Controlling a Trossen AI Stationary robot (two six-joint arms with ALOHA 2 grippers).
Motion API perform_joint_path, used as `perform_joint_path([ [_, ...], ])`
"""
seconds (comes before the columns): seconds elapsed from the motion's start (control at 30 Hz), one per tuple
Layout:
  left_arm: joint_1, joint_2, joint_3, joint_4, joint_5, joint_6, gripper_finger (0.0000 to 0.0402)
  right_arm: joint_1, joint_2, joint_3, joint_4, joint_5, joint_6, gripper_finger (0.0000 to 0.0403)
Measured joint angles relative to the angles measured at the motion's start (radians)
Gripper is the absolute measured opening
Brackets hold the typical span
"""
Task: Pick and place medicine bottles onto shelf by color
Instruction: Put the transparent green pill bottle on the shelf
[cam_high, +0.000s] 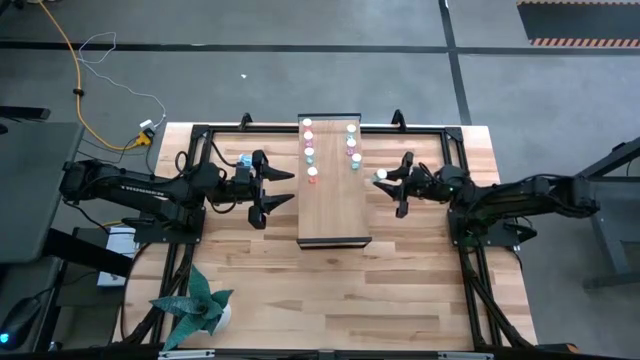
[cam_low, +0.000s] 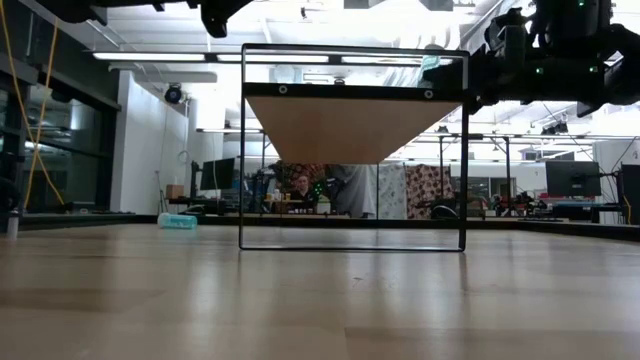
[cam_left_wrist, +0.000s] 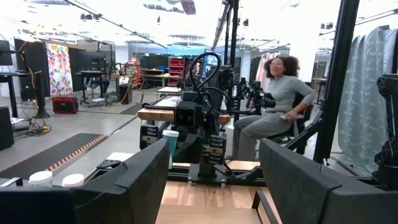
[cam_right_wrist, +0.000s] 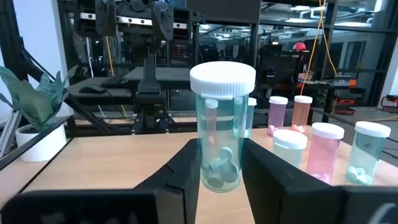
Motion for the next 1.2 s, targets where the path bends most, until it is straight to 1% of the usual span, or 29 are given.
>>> perform_joint_path([
  [0.1,0.000,0.000,0.000,0.004,0.000,0.000,0.0239,0.000,0.057,0.000,0.072,0.000,0.012,0.0094],
  [0.27,0.000,0.000,0.000,0.011,0.000,0.000,0.0239,0.000,0.196,0.005,0.156,0.000,0.038,0.0094],
  [0.43,0.000,0.000,0.000,0.011,0.000,0.000,0.0239,0.000,0.291,0.071,0.170,-0.008,0.052,0.0094],
  [0.53,0.000,0.000,0.000,0.011,0.000,0.000,0.0239,0.000,0.332,0.117,0.125,-0.010,0.061,0.0094],
  [0.63,0.000,0.000,0.000,0.009,0.000,0.000,0.0239,0.000,0.364,0.152,0.060,-0.011,0.059,0.0094],
  [0.8,0.000,0.000,0.000,0.007,0.000,0.000,0.0239,0.000,0.401,0.173,0.048,-0.011,0.040,0.0094],
  [1.2,0.000,0.000,0.000,-0.001,0.000,0.000,0.0239,-0.003,0.403,0.173,0.027,0.001,0.000,0.0094],
])
